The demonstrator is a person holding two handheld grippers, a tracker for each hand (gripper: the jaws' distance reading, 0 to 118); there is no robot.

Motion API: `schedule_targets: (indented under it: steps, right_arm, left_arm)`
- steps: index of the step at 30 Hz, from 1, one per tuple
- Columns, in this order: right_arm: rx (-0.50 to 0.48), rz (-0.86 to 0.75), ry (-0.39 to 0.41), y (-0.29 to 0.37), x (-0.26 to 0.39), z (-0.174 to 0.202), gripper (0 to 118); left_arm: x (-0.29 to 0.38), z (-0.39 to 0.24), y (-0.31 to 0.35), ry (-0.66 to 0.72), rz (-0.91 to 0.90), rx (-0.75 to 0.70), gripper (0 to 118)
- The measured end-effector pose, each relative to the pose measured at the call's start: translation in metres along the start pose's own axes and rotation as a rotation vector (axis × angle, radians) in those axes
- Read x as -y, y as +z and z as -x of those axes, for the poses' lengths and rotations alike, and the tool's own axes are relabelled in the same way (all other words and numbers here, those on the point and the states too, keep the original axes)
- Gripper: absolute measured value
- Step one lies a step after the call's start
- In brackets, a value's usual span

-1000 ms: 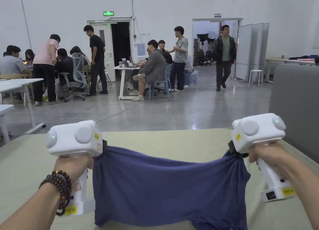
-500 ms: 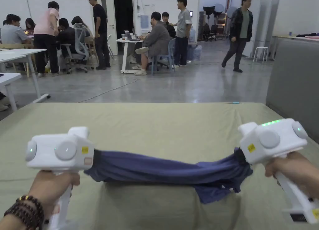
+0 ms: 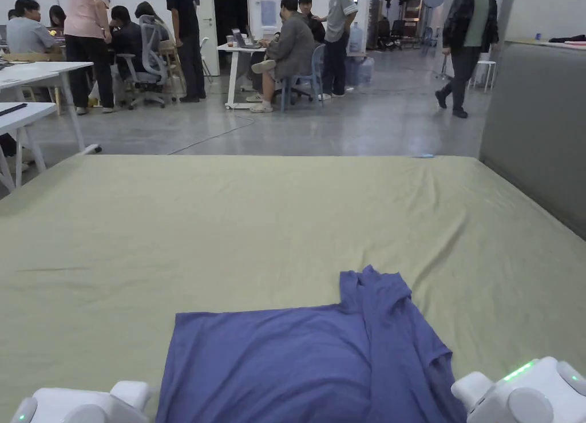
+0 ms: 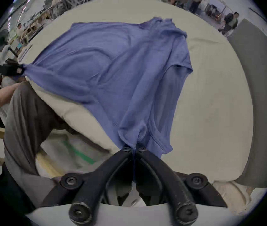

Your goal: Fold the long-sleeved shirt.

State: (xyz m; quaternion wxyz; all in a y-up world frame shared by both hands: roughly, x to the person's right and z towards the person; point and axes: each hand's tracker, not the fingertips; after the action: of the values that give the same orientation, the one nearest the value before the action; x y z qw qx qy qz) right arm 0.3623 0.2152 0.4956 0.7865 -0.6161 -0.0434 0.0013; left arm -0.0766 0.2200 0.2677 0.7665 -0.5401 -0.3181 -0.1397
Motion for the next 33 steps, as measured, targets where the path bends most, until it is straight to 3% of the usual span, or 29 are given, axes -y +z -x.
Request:
schedule_targets:
  steps: [4, 5, 6, 7, 8, 9, 13, 14, 15, 18, 19, 20, 25, 33]
  right_arm:
    - [-0.027, 0.008, -0.007, -0.001, 0.001, 0.003, 0]
    - [-0.018, -0.003, -0.019, 0.003, 0.002, 0.002, 9]
    - [-0.016, -0.016, -0.033, 0.006, 0.000, 0.001, 29]
    - [-0.019, -0.020, -0.040, 0.010, -0.001, -0.001, 64]
    - [-0.034, -0.032, -0.061, 0.015, 0.000, -0.003, 104]
    - [-0.024, -0.049, -0.066, 0.021, 0.000, -0.005, 110]
    - [0.011, -0.209, -0.090, 0.059, -0.008, -0.012, 109]
    - [0.038, -0.229, -0.112, 0.066, -0.014, -0.014, 102]
    - [0.060, -0.250, -0.144, 0.070, -0.019, -0.015, 83]
    - [0.075, -0.290, -0.161, 0.070, -0.031, -0.018, 45]
    - [0.094, -0.294, -0.170, 0.066, -0.034, -0.019, 0]
    - [0.075, -0.301, -0.187, 0.062, -0.036, -0.020, 0]
    - [0.045, -0.283, -0.181, 0.040, -0.052, -0.026, 0]
    - [0.050, -0.306, -0.251, 0.006, -0.148, -0.080, 0]
  left_arm:
    - [-0.006, 0.001, 0.006, 0.002, -0.037, 0.002, 0]
    - [-0.010, 0.001, 0.008, 0.006, -0.040, 0.009, 3]
    - [-0.013, 0.002, 0.010, 0.012, -0.050, 0.014, 21]
    - [-0.012, -0.001, 0.014, 0.010, -0.068, 0.033, 59]
    - [-0.015, -0.002, 0.016, 0.000, -0.077, 0.047, 110]
    - [-0.018, -0.002, 0.019, -0.007, -0.082, 0.050, 118]
    - [-0.037, -0.013, 0.041, -0.028, -0.147, 0.062, 116]
    - [-0.045, -0.014, 0.043, -0.023, -0.155, 0.056, 111]
    - [-0.046, -0.021, 0.049, -0.012, -0.178, 0.038, 92]
    - [-0.057, -0.030, 0.048, -0.070, -0.252, -0.038, 52]
    - [-0.057, -0.032, 0.044, -0.074, -0.256, -0.062, 5]
    - [-0.060, -0.034, 0.042, -0.057, -0.255, -0.052, 0]
    - [-0.077, -0.034, 0.028, -0.048, -0.245, 0.012, 0]
    - [-0.141, -0.025, -0.012, -0.044, -0.287, -0.006, 0]
